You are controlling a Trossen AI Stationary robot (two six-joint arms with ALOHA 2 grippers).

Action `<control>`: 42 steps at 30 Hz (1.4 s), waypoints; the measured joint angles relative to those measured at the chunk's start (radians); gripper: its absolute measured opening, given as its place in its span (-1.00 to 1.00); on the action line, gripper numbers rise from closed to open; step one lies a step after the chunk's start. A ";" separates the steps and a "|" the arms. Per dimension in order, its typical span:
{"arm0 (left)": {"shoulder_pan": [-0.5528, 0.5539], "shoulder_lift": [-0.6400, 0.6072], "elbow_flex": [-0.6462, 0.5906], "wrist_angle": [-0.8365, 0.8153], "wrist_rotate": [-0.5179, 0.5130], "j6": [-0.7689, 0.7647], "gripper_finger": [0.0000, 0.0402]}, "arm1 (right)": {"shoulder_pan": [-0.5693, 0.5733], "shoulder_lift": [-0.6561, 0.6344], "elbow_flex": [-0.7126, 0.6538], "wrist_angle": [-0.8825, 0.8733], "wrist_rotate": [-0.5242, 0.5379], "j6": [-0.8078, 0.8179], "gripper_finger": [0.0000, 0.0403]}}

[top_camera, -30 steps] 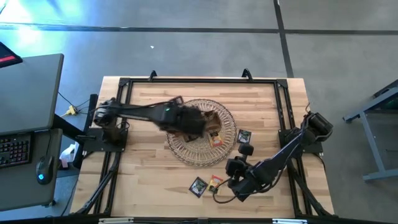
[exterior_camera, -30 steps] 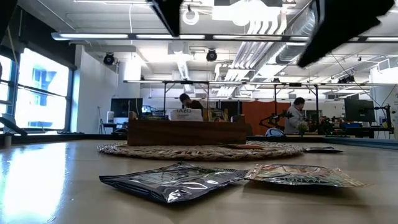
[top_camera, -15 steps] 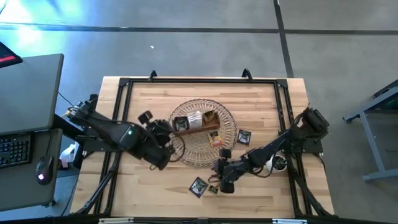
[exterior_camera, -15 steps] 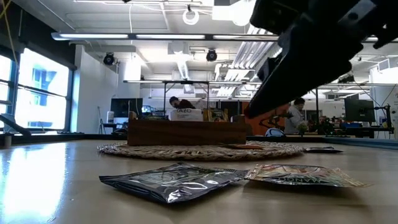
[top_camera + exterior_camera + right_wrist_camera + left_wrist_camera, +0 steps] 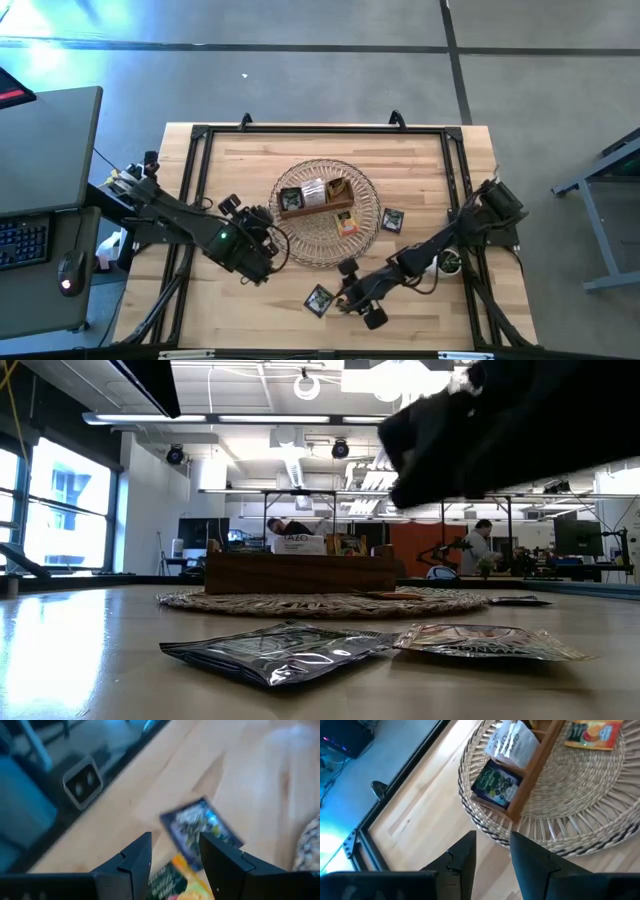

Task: Pick & Place Tea
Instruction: Put the yellow tea bag into the right section of the brown wooden organizer

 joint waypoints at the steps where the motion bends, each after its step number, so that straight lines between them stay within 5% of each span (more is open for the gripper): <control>1: 0.000 0.000 -0.001 0.001 0.000 -0.001 -0.42 | -0.004 0.011 0.014 -0.032 -0.014 -0.014 -0.20; 11: 0.001 -0.002 -0.001 -0.001 -0.001 -0.001 -0.42 | -0.075 0.047 0.133 -0.379 -0.102 -0.143 -0.20; 21: 0.001 -0.002 -0.001 -0.011 -0.002 0.001 -0.42 | -0.098 0.077 0.082 -0.346 -0.102 -0.218 -0.20; 42: 0.001 -0.002 -0.001 -0.010 0.037 -0.005 -0.42 | 0.029 0.079 0.082 -0.485 0.053 0.453 -0.20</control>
